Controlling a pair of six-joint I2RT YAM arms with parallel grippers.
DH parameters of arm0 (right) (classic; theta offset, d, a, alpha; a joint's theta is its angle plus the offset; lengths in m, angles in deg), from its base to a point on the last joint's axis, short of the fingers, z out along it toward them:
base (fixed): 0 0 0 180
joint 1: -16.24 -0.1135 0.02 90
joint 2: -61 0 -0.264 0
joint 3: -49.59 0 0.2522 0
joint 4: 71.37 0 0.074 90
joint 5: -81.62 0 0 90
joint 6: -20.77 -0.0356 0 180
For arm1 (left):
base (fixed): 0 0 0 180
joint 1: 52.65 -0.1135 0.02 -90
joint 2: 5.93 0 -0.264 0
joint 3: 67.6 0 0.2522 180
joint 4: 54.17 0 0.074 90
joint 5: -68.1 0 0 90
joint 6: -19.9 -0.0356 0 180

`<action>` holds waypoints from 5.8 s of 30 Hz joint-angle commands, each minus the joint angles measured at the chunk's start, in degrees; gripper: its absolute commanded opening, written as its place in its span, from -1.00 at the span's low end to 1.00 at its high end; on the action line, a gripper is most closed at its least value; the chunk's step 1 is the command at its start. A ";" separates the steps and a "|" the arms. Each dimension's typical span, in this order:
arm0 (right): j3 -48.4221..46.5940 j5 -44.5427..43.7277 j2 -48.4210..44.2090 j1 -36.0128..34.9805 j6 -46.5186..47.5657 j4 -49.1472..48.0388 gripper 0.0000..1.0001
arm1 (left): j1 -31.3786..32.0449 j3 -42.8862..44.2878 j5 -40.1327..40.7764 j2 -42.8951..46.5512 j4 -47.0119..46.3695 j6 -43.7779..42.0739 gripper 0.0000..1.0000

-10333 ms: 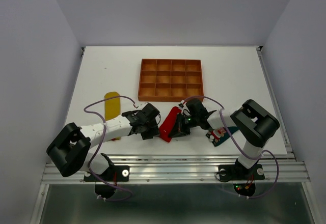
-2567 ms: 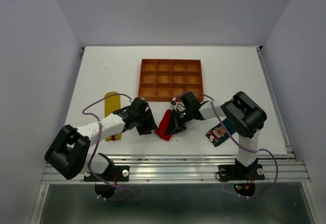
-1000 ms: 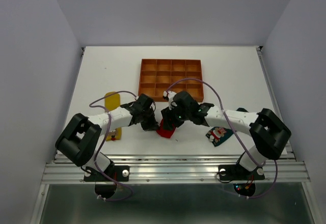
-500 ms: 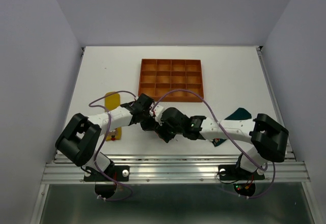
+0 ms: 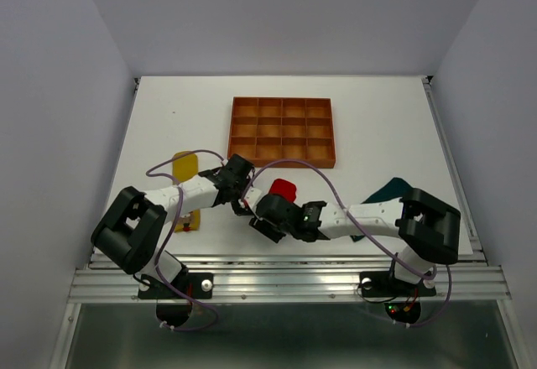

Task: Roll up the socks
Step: Pick up the sock at the center of the board.

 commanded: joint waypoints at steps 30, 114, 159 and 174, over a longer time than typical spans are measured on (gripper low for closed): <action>-2.89 -7.03 8.80 -3.74 1.72 2.79 -0.85 | 0.36 1.26 0.45 0.06 5.75 -0.80 -0.29; -7.28 58.20 20.83 31.59 -15.60 2.17 -0.73 | -1.84 -4.62 -8.24 1.39 -8.92 -7.39 -0.23; -4.56 10.21 -2.02 6.63 0.92 7.01 0.39 | 0.27 1.97 -0.77 -4.24 1.09 -7.66 -1.00; -4.21 8.90 0.18 3.47 3.56 6.66 0.32 | 0.45 2.23 -1.12 -4.51 1.44 -7.66 -1.00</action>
